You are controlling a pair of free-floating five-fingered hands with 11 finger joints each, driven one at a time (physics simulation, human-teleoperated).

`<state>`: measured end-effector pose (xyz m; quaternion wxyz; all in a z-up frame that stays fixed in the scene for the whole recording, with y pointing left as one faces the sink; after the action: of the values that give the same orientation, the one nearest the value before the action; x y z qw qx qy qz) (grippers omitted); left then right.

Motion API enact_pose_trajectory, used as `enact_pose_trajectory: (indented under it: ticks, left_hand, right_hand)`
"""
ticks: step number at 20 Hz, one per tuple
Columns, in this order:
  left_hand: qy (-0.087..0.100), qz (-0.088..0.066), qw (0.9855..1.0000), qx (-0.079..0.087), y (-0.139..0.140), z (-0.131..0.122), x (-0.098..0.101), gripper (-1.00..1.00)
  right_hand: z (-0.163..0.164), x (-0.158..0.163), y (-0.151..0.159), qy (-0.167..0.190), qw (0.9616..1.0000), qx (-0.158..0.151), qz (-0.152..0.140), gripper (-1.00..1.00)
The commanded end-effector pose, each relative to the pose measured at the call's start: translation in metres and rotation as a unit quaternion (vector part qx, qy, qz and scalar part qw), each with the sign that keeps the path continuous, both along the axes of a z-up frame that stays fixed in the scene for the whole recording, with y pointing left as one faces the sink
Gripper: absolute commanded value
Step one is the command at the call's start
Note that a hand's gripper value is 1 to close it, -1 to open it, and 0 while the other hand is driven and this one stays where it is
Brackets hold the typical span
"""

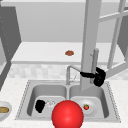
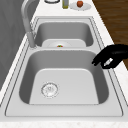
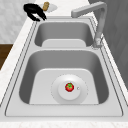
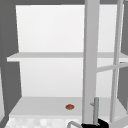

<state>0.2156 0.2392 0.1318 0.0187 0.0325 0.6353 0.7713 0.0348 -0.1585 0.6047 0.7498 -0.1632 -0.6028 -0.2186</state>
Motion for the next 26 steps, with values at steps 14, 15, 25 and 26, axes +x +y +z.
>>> enact_pose_trajectory:
  ticks: [14, 15, 25, 26]
  left_hand:
    - [0.000, 0.000, 1.0000, 0.000, 0.000, 0.000, 0.000, 0.00]
    - [0.000, 0.000, 1.0000, 0.000, 0.000, 0.000, 0.000, 0.00]
    - [0.000, 0.000, 1.0000, 0.000, 0.000, 0.000, 0.000, 0.00]
    - [0.000, 0.000, 1.0000, 0.000, 0.000, 0.000, 0.000, 0.00]
  right_hand:
    - [-0.011, -0.045, -0.081, -0.012, 0.9979, 0.010, 0.064, 1.00]
    - [-0.010, -0.048, -0.085, -0.014, 0.9975, 0.010, 0.069, 1.00]
    - [-0.013, -0.074, -0.130, -0.026, 0.9922, 0.019, 0.121, 1.00]
    - [-0.013, -0.077, -0.135, -0.027, 0.9914, 0.019, 0.126, 1.00]
